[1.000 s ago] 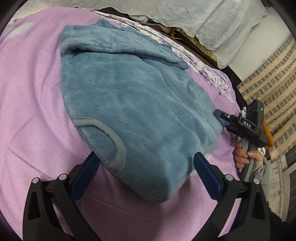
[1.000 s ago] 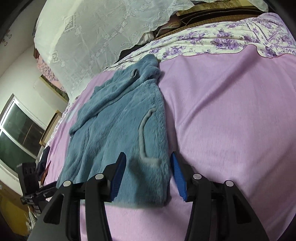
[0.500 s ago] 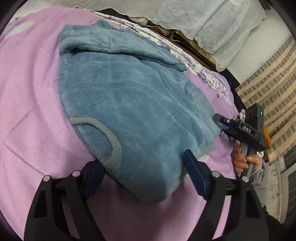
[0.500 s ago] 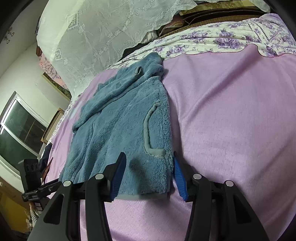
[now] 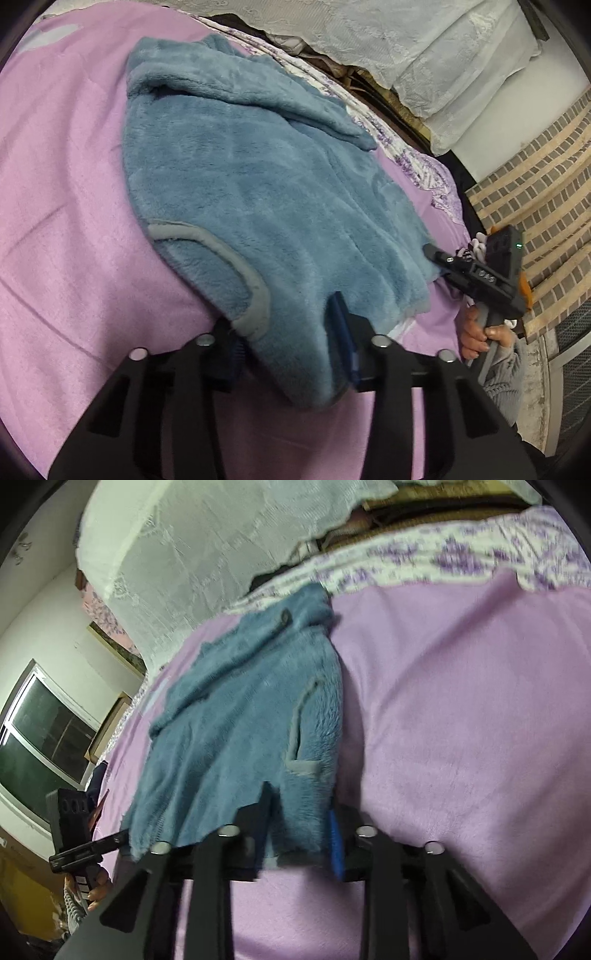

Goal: Fold small clothes

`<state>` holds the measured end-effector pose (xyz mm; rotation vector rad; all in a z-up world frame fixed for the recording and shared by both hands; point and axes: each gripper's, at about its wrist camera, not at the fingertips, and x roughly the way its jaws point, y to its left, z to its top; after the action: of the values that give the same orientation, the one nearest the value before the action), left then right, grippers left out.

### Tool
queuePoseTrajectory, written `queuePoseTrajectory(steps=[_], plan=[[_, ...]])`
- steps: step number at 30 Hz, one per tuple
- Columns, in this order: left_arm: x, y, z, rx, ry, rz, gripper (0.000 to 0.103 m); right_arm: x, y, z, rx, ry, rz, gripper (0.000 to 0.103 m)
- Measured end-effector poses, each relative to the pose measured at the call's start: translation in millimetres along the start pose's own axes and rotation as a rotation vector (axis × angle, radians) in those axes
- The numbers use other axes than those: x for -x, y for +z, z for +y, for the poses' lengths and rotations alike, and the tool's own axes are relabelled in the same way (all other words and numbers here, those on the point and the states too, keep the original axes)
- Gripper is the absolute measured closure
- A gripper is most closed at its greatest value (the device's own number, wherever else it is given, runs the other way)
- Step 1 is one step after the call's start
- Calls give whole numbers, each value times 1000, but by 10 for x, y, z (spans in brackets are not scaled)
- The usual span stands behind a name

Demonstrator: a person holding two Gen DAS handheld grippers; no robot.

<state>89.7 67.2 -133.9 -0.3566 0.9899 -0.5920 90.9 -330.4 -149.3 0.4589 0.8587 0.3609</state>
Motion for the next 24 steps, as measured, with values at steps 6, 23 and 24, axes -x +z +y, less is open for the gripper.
queuePoseTrajectory(steps=[6, 23, 24], plan=[[16, -22, -86, -42, 57, -30, 80, 58, -3, 75, 27, -38, -56, 87], [320, -280, 160, 39, 24, -14, 90, 312, -271, 51, -53, 58, -84, 89], [328, -264, 231, 78, -8, -10, 87, 287, -265, 25, -66, 49, -76, 88]])
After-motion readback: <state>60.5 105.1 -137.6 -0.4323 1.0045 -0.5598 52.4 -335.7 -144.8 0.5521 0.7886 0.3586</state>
